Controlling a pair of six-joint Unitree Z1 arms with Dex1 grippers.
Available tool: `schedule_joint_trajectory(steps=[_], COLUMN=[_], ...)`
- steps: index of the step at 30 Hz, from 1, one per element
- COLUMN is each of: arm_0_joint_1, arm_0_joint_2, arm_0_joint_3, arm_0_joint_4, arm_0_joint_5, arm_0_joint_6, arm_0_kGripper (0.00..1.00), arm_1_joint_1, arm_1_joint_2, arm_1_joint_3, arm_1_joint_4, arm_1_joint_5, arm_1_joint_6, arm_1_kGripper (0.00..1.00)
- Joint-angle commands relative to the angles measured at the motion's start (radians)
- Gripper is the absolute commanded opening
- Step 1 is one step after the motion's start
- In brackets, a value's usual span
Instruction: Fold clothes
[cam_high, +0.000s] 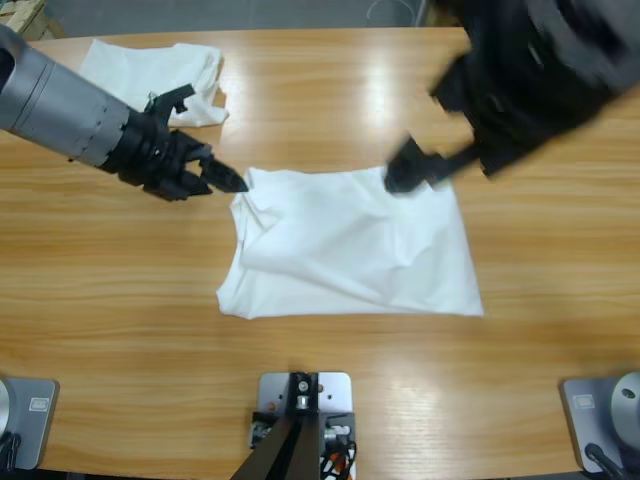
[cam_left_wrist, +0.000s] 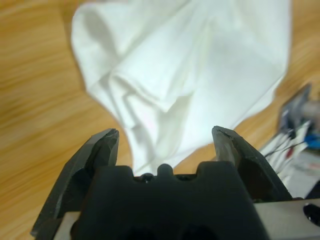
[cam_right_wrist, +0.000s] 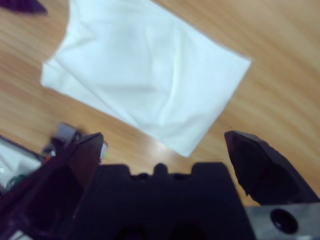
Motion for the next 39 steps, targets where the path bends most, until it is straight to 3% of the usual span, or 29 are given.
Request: schedule_joint_trajectory(steps=[1,3,10,24,26,29,31,32,33,35,37,39], arm_0_joint_1=[-0.026,-0.037,-0.042,-0.064,-0.064,-0.064,-0.064,-0.064,-0.064,-0.062,-0.062,-0.062], arm_0_joint_2=[0.096,0.101,0.122,0.239,0.243,0.242,0.234,0.224,0.217,0.211,0.213,0.217], arm_0_joint_3=[0.011,0.012,0.014,0.005,-0.006,-0.011,-0.01,-0.009,-0.01,-0.014,-0.015,-0.014], arm_0_joint_4=[-0.041,-0.041,-0.056,-0.149,-0.16,-0.172,-0.172,-0.172,-0.172,-0.172,-0.185,-0.203], arm_0_joint_5=[-0.051,-0.053,-0.025,-0.004,-0.003,-0.003,0.0,0.007,0.012,0.013,0.017,0.016], arm_0_joint_6=[-0.178,-0.217,-0.387,-0.466,-0.474,-0.471,-0.463,-0.46,-0.458,-0.456,-0.455,-0.455], arm_0_kGripper=[0.722,0.601,0.64,0.644,0.577,0.365,0.349,0.256,0.232,0.226,0.03,0.0], arm_1_joint_1=[-0.12,-0.17,-0.341,-0.345,-0.347,-0.347,-0.347,-0.347,-0.347,-0.347,-0.347,-0.347], arm_1_joint_2=[-0.092,-0.076,-0.001,-0.021,-0.028,-0.033,-0.04,-0.041,-0.041,-0.039,-0.033,-0.034], arm_1_joint_3=[0.344,0.39,0.445,0.547,0.56,0.589,0.608,0.616,0.621,0.631,0.635,0.636], arm_1_joint_4=[-0.366,-0.443,-0.584,-0.616,-0.616,-0.616,-0.616,-0.616,-0.617,-0.626,-0.636,-0.64], arm_1_joint_5=[0.254,0.305,0.456,0.451,0.45,0.449,0.449,0.449,0.449,0.449,0.452,0.455], arm_1_joint_6=[-0.008,-0.017,-0.015,-0.014,-0.016,-0.019,-0.019,-0.02,-0.02,-0.021,-0.02,-0.02], arm_1_kGripper=[0.996,0.996,0.996,0.982,0.982,0.977,0.977,0.977,0.977,0.977,0.977,0.977])
